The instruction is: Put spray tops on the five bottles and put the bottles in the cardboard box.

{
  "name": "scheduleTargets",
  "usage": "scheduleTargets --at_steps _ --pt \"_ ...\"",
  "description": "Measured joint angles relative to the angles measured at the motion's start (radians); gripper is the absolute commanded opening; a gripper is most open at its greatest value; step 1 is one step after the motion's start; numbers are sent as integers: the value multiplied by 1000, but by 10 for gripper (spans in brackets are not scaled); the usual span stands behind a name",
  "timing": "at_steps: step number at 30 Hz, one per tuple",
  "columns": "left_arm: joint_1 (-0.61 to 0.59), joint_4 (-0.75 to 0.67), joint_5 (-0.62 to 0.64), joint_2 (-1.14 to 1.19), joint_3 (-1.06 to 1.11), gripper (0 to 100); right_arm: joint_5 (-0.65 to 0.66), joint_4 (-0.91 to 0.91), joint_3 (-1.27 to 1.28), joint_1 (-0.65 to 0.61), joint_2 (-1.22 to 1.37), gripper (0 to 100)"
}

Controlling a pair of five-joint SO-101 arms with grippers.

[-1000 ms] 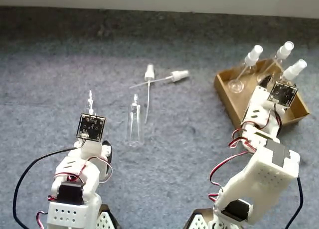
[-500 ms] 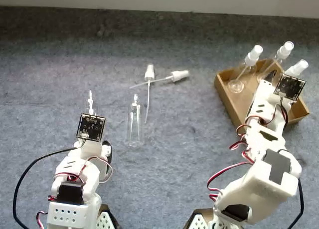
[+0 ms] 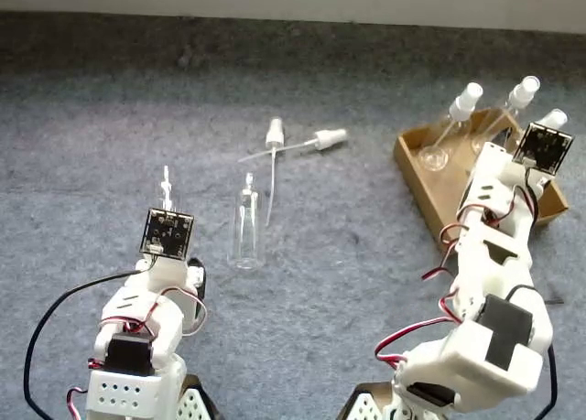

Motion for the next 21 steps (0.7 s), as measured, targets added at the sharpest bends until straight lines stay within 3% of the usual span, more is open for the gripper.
scheduleTargets --at_steps 21 --pt "0 0 0 0 0 5 0 417 2 21 -278 249"
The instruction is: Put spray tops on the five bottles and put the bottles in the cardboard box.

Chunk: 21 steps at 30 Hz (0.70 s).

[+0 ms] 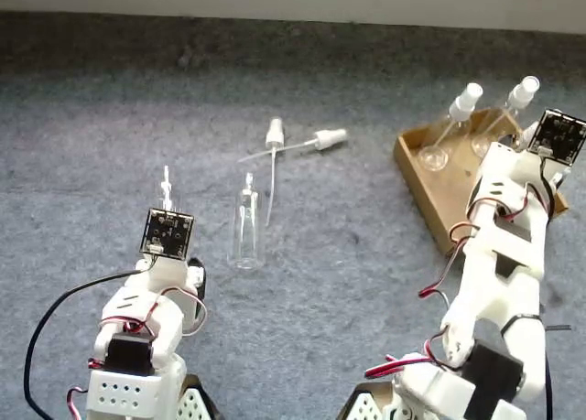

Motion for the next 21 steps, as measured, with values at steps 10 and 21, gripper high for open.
scheduleTargets --at_steps 10,21 --pt "0 0 0 0 0 5 0 265 0 34 -170 249" --pt "0 0 0 0 0 5 0 529 14 28 -382 249"
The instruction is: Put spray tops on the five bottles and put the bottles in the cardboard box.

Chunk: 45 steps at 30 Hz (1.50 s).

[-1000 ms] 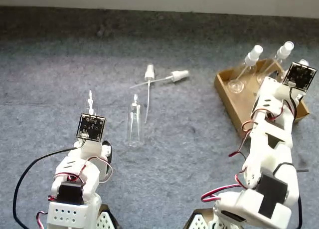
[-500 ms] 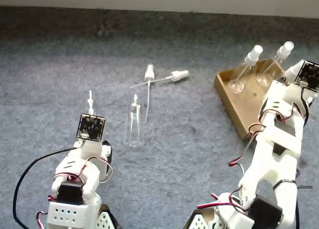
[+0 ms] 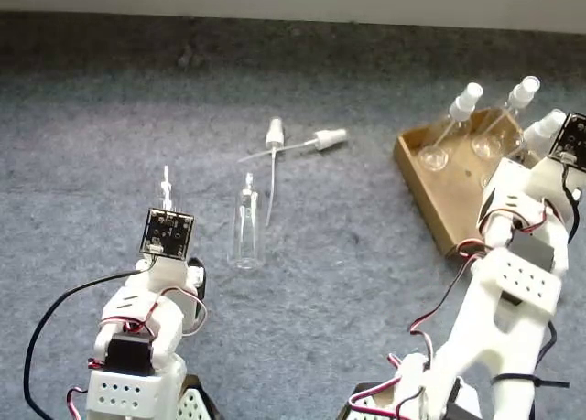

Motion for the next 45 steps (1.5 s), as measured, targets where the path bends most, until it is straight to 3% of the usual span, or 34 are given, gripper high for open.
scheduleTargets --at_steps 13,17,23,35,45 --pt "0 0 0 0 0 5 0 37 344 -181 -496 245" --pt "0 0 0 0 0 5 0 158 397 -244 -698 239" --pt "0 0 0 0 0 5 0 367 373 -324 -910 95" --pt "0 0 0 0 0 5 0 528 132 -333 -790 36" --pt "-97 0 0 0 -3 5 0 798 -193 -543 -404 41"
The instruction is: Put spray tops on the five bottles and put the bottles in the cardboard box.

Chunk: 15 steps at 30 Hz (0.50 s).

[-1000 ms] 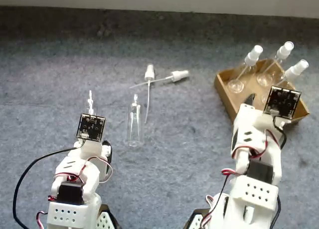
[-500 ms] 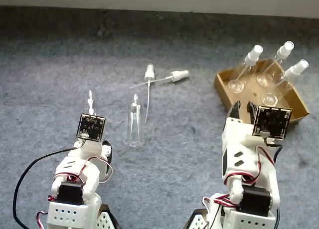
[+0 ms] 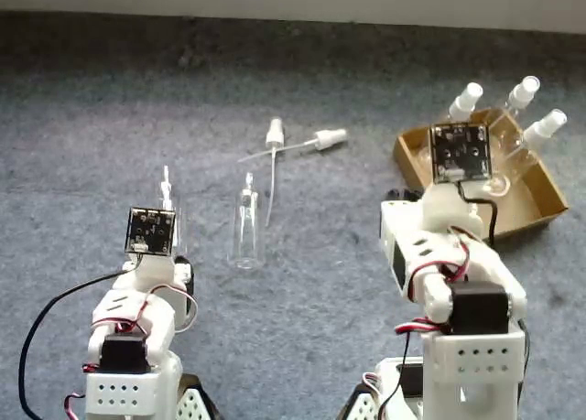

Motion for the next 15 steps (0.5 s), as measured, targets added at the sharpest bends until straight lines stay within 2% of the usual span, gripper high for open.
scheduleTargets --at_steps 8,12,15 --pt "-8 0 0 0 0 5 0 15 -124 -72 322 41" --pt "-14 0 0 0 0 5 0 15 -129 -74 393 41" --pt "-17 0 0 0 0 5 0 15 -129 -120 405 42"
